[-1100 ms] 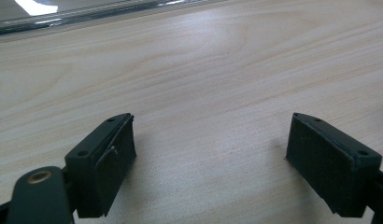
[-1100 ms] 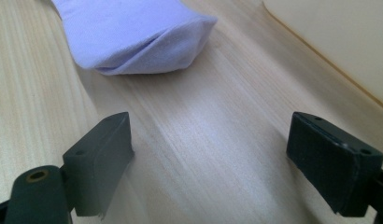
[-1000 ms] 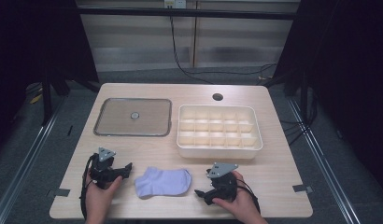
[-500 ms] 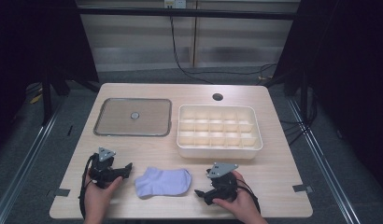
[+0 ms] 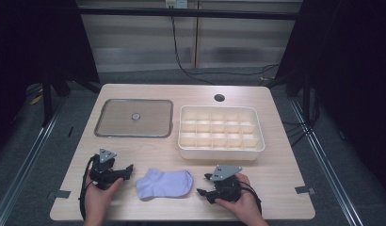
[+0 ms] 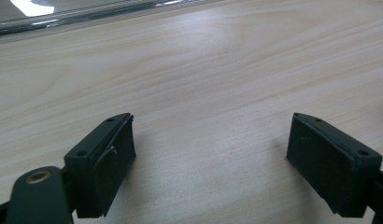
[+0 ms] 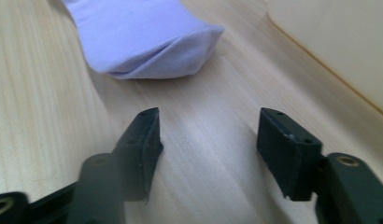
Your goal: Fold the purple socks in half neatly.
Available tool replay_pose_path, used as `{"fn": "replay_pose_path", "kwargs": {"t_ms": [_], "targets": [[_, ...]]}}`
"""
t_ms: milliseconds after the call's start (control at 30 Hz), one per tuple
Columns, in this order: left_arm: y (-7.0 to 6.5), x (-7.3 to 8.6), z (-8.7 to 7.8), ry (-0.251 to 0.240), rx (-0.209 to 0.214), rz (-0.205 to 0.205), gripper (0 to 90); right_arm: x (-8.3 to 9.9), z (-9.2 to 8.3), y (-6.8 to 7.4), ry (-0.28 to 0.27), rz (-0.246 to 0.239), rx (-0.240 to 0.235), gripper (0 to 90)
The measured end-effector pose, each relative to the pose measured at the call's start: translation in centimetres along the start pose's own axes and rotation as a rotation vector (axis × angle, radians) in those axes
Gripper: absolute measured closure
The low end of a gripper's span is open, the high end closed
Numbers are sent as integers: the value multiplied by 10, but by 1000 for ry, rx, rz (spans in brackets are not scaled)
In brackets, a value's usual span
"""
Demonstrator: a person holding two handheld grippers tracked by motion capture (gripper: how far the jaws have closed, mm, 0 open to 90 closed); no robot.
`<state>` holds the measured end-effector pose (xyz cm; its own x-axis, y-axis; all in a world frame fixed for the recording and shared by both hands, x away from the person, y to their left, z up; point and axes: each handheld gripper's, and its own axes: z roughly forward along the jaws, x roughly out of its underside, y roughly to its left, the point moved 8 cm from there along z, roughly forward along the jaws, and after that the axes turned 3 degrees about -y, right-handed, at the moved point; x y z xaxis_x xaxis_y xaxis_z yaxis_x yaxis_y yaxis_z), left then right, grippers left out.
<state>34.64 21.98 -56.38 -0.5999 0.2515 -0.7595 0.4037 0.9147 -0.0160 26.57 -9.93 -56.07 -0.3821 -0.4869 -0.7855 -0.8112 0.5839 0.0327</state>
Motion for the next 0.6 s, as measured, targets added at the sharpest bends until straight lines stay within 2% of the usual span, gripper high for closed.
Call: {"fn": "replay_pose_path", "kwargs": {"t_ms": [67,133,167,200,233,300,333,367,400,433,467,500,600], "targets": [[0,0,0,0,0,-1,159,-1,-3,0,17,-36,1,626],[0,0,-1,-1,2,-2,163,-1,-4,1,25,-38,-9,654],[0,0,-2,3,-2,-5,206,-1,-5,4,26,-20,-35,738],[0,0,-3,7,-7,-3,206,-1,-5,4,26,-20,-35,738],[-1,-1,-4,7,-2,-7,255,-1,-4,8,31,-31,-50,766],[-4,0,-7,29,9,-10,255,-2,-4,9,40,-49,-53,780],[-6,-1,-10,42,16,-4,277,-3,-2,15,49,-52,-73,786],[-9,-2,-13,42,23,-6,297,-3,-2,15,49,-52,-73,786],[-12,-4,-17,49,39,-8,297,-4,-2,16,50,-60,-76,793],[-16,-5,-22,67,63,0,396,-6,0,21,56,-52,-88,820],[-19,-5,-26,72,71,-4,419,-6,1,21,60,-60,-90,827],[-23,-6,-31,84,98,-11,419,-6,1,21,60,-60,-90,827],[-36,-4,-40,125,202,-72,473,-8,4,22,52,-55,-112,851]]}}
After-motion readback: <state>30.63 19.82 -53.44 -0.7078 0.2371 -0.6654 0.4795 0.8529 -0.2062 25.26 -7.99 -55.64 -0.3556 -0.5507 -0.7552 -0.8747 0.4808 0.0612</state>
